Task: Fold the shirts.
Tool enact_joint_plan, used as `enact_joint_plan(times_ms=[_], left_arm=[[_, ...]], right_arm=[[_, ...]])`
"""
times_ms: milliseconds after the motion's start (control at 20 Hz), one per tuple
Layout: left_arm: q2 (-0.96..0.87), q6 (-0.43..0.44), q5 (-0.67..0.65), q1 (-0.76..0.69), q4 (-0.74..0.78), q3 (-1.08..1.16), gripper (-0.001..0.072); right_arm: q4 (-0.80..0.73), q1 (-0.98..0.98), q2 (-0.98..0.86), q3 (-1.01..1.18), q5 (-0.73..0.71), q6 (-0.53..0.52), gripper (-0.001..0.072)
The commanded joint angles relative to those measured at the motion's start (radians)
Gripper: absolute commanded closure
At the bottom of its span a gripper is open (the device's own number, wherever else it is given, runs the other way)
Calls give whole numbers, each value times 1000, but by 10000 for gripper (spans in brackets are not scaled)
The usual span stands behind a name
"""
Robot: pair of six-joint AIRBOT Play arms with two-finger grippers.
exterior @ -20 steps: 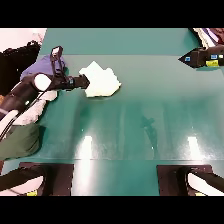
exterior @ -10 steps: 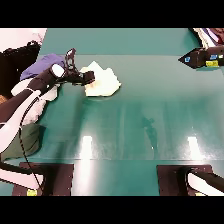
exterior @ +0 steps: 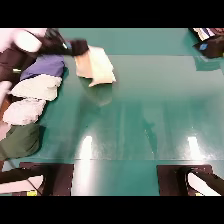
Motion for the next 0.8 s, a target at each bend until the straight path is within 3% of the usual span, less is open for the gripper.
enact_joint_plan(times_ms=[0,200,500,550,600,650,750], left_arm=[[195,14,-92,-70,67,113,689],[248,-41,-185,-268,181,111,689],[90,-86,-216,-500,188,-146,683],[53,-98,-198,-516,177,-184,510],[14,-114,-176,-522,161,-213,260],[-19,-129,-168,-522,170,-221,211],[-41,-129,-163,-488,205,-220,209]], right_arm=[[-1,-46,41,84,-22,-1,695],[0,-72,42,169,7,-1,694],[-5,-62,42,178,106,0,694],[-5,-62,42,178,118,0,695],[-5,-62,42,178,127,-1,694],[-5,-62,42,178,137,0,694],[-5,-62,42,178,153,0,695]])
